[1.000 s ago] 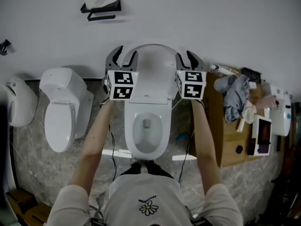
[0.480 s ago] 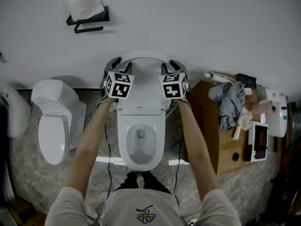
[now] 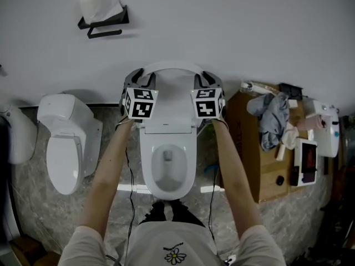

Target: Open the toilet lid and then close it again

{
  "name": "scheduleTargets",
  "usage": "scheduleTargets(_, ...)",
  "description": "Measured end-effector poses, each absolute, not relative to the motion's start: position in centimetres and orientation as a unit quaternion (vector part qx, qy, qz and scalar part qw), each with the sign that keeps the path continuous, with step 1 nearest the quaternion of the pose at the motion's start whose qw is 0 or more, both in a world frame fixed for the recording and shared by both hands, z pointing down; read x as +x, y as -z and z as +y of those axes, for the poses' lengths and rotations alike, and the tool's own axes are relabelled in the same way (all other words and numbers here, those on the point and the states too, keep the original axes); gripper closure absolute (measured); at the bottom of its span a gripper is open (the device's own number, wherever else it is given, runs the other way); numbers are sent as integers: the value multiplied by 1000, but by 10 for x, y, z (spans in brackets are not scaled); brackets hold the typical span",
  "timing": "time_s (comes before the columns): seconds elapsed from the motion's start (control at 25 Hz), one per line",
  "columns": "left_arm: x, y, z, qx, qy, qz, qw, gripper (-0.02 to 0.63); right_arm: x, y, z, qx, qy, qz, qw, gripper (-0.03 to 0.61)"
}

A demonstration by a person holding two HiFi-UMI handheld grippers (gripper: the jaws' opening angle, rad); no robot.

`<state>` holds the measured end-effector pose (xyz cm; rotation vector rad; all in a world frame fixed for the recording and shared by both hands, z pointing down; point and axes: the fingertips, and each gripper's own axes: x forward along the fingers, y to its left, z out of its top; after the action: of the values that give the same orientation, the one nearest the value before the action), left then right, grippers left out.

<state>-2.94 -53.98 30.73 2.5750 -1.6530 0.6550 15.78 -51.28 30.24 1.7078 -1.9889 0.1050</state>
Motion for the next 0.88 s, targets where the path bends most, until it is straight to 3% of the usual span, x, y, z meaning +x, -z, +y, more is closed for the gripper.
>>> scheduleTargets(0.12,-38,-303,-531,814,-206,-543,0,495,156,-301,-503,632,-37,-732,253,483)
scheduleTargets(0.88,-44,-300,-418,832,-210,-512,-50,482,148,-300,-390,641,-30,-721,261,474)
